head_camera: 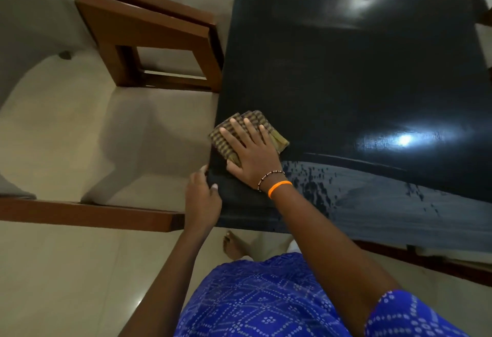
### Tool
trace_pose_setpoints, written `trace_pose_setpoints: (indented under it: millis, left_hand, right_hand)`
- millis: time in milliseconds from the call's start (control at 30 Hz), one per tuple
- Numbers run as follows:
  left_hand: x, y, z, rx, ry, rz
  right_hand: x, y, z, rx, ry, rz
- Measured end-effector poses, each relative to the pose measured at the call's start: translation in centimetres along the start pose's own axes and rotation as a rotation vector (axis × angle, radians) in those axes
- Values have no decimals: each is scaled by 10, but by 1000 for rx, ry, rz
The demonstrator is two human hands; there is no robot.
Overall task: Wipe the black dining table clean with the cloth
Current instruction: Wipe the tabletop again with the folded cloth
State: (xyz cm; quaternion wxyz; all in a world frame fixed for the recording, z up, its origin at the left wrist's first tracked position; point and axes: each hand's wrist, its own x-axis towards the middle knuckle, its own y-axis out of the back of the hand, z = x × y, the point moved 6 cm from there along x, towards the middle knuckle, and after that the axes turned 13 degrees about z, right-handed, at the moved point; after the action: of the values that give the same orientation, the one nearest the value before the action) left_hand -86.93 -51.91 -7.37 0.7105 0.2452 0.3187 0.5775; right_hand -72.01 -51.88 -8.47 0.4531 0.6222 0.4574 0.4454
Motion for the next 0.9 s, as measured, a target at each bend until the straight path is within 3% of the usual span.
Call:
trace_pose_setpoints:
  millis: [300, 433, 633, 767, 900]
  left_hand:
    - [-16, -11, 10, 22, 27, 41]
    - [-17, -13, 8, 23, 18, 35]
    - [-11, -7, -2, -55, 43, -1]
    - [-8, 1, -10, -163, 103, -35]
    - [-10, 10, -27, -361, 253, -68]
  right_hand:
    - [-107, 70, 217, -176, -630, 92]
    - [-155, 85, 257, -191, -818, 110]
    - [-136, 64, 203, -179, -870, 116]
    - [-93, 36, 117, -135, -694, 81]
    - [-50, 10, 8, -22, -398, 21]
